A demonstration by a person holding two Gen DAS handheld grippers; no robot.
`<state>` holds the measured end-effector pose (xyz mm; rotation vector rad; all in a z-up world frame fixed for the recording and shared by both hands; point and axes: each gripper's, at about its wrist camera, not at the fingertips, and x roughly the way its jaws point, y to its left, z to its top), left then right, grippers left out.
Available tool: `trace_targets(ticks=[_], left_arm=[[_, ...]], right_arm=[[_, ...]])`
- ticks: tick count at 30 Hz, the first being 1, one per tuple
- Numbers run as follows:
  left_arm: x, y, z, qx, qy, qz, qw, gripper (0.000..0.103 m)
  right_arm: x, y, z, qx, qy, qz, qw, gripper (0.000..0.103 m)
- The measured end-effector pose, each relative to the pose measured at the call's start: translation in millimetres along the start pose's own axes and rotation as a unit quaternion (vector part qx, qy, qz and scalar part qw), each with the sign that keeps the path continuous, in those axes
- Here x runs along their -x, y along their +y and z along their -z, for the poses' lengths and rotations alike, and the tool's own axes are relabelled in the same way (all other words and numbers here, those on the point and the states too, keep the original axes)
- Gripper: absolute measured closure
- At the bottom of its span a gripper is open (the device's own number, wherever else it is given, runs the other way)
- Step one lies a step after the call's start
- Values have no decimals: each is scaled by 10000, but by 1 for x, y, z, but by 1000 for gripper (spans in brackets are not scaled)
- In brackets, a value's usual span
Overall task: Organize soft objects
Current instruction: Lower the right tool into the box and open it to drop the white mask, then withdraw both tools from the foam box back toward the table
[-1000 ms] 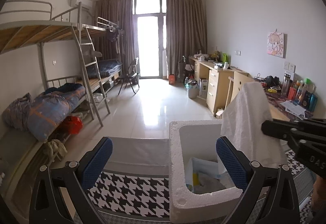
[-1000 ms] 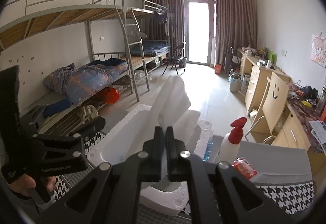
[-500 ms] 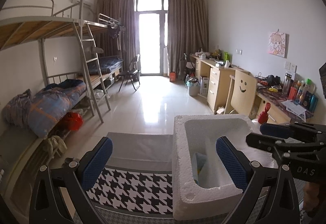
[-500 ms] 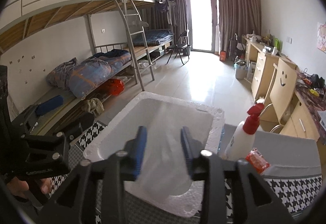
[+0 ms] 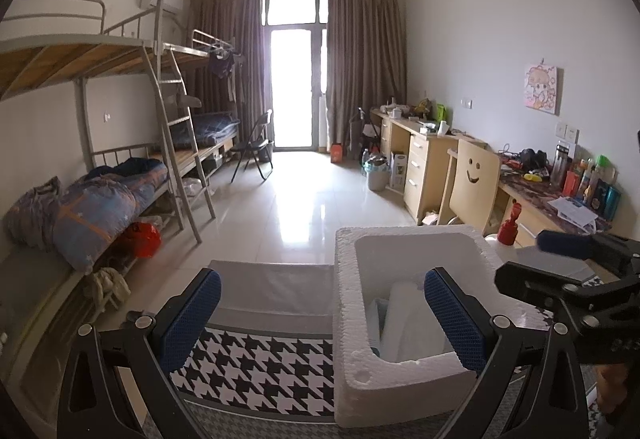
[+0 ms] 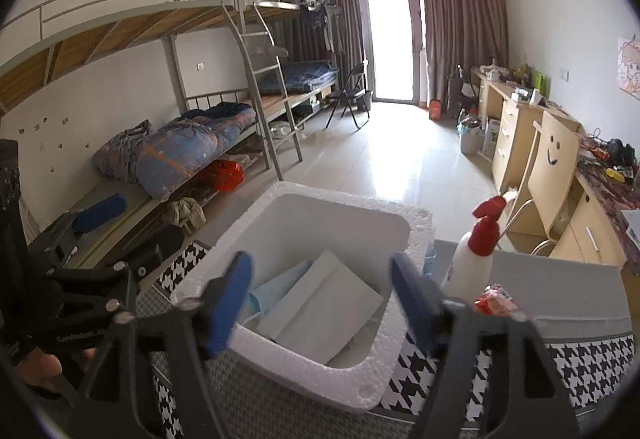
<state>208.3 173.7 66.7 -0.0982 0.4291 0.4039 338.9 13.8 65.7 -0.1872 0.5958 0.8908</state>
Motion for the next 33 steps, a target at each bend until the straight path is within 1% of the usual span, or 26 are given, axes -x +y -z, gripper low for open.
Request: trace_targets(ticks=[1, 3, 11, 25, 33], left_arm=[[1, 0, 0, 5, -11, 1, 10000, 1], [4, -1, 0, 3, -31, 17, 10000, 1], [13, -7, 0, -29, -83, 44, 10000, 1], [35, -11, 2, -92, -236, 101, 9996, 1], [48, -20, 4, -157, -289, 142, 9994, 1]], right_arm=[[4, 1, 1, 21, -74, 26, 10000, 12], [11, 2, 1, 71, -208, 121, 9997, 10], [24, 6, 5, 241, -311, 154, 9991, 10], [51, 3, 11, 166, -467, 186, 9986, 10], [69, -1, 15, 129, -625, 219, 9977, 10]])
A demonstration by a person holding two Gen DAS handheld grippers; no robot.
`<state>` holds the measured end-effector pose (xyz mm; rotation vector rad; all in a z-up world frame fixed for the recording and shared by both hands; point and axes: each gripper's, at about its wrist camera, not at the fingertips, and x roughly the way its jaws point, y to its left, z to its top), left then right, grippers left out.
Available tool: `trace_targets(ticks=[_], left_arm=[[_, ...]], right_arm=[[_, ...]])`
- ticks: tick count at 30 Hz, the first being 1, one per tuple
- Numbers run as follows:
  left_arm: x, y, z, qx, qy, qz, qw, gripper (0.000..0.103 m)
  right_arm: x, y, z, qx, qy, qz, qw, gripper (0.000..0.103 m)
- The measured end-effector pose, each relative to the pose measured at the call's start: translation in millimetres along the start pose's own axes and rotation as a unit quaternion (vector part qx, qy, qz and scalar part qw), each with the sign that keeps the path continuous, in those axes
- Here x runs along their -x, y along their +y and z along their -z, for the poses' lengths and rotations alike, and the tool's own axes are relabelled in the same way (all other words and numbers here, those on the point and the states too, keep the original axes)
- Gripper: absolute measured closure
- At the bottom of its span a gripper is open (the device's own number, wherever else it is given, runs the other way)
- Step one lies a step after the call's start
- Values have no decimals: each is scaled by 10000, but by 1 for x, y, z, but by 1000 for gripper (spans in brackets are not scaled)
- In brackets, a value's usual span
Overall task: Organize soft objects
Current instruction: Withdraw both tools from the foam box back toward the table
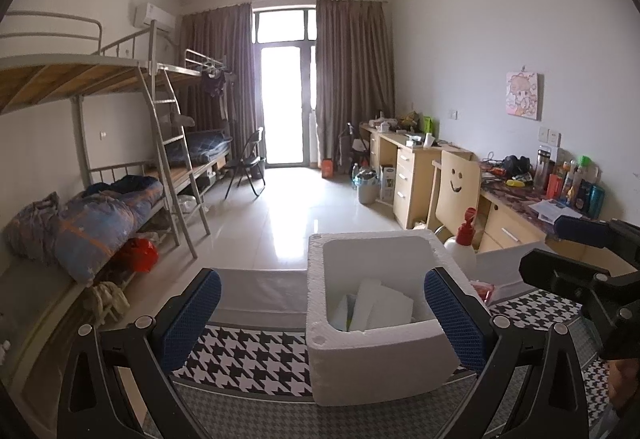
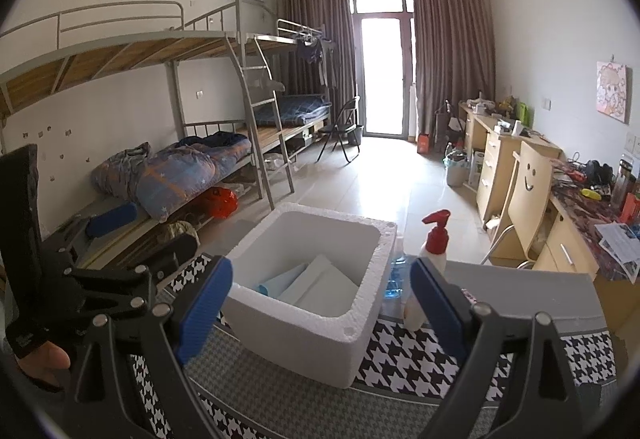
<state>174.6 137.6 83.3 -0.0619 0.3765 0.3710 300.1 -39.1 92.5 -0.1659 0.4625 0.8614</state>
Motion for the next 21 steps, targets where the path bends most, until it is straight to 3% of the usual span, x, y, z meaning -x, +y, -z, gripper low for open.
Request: trace_targets(ticks=[21], left_arm=[[41, -22, 5, -115, -264, 261, 9992, 1]], right_arm=[[48, -7, 19, -65, -303, 147, 9994, 10]])
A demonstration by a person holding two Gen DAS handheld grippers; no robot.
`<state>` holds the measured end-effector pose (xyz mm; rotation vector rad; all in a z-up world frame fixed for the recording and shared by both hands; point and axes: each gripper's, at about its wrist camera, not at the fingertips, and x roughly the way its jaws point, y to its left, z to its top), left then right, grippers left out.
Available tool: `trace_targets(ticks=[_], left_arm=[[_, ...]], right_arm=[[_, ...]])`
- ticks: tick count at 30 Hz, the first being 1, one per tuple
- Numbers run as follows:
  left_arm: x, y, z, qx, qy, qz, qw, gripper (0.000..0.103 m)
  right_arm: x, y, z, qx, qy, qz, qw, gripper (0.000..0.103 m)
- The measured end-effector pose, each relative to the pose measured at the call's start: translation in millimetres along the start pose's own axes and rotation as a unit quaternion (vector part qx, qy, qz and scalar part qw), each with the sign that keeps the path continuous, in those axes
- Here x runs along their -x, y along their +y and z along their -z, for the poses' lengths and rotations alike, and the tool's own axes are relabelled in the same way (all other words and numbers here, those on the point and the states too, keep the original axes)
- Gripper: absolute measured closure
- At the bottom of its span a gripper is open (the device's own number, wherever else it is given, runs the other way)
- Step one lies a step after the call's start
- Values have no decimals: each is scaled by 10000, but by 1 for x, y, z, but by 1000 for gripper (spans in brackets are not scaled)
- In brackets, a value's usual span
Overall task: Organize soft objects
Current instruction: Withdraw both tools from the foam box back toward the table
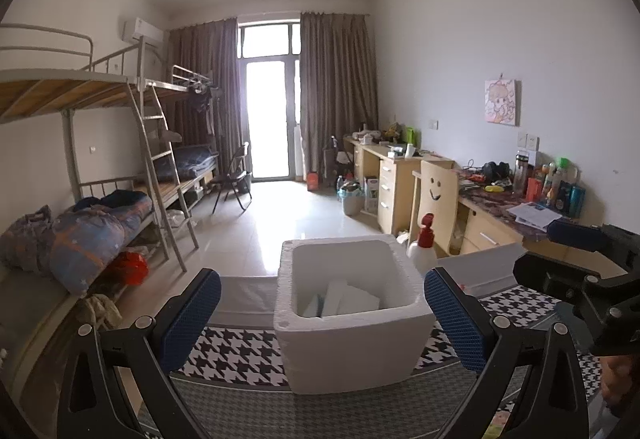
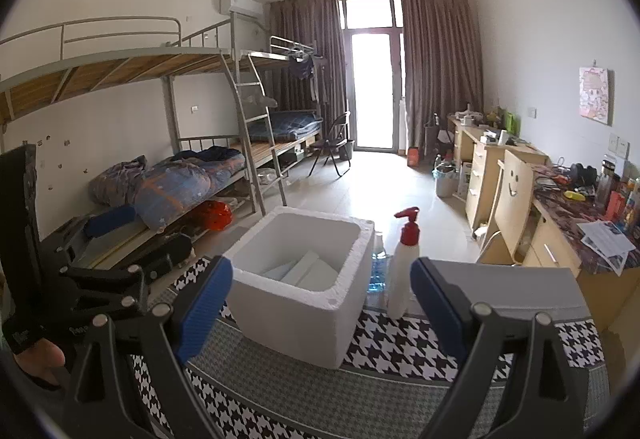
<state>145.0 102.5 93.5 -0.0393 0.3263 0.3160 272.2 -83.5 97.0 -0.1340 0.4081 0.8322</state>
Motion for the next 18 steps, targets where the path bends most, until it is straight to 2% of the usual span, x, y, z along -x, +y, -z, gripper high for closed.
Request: trace_targets(ticks=[18], left_arm=[[11, -20, 9, -73, -9, 343, 9994, 1]], right_arm=[[30, -11, 14, -118, -166, 145, 9997, 10]])
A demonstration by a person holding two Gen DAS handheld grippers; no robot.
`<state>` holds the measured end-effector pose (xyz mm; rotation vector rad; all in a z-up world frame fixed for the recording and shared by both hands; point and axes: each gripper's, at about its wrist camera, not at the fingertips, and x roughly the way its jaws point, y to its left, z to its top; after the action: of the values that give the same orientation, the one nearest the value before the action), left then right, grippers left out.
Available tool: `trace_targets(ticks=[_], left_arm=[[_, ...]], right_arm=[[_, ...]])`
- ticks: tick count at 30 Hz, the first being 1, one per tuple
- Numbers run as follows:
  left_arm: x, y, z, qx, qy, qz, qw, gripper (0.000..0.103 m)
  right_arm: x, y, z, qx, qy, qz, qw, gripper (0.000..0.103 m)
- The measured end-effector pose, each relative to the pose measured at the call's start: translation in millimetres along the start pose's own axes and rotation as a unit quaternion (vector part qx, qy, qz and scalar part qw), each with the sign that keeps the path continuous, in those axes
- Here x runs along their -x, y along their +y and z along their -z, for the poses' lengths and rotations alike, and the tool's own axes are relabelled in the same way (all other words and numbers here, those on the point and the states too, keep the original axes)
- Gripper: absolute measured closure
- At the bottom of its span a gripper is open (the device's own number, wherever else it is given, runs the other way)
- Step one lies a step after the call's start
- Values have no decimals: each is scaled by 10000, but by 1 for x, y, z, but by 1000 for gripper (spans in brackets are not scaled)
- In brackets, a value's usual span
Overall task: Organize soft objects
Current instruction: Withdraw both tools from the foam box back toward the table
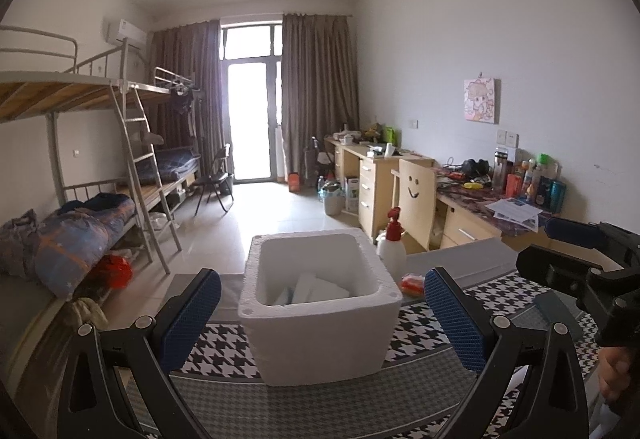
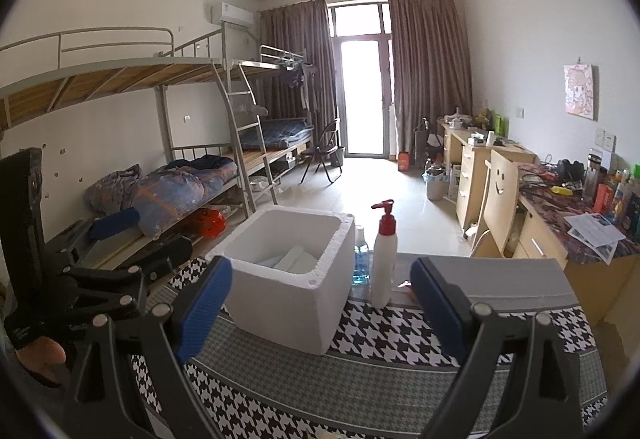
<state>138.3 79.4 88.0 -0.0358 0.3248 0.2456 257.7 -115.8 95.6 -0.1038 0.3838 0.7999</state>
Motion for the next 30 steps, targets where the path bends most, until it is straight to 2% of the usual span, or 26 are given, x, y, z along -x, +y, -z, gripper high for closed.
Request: trace_targets(ticks=[30], left_arm=[[1, -23, 18, -18, 129, 522, 9986, 1]], right_arm=[[29, -23, 27, -205, -90, 304, 9993, 10]])
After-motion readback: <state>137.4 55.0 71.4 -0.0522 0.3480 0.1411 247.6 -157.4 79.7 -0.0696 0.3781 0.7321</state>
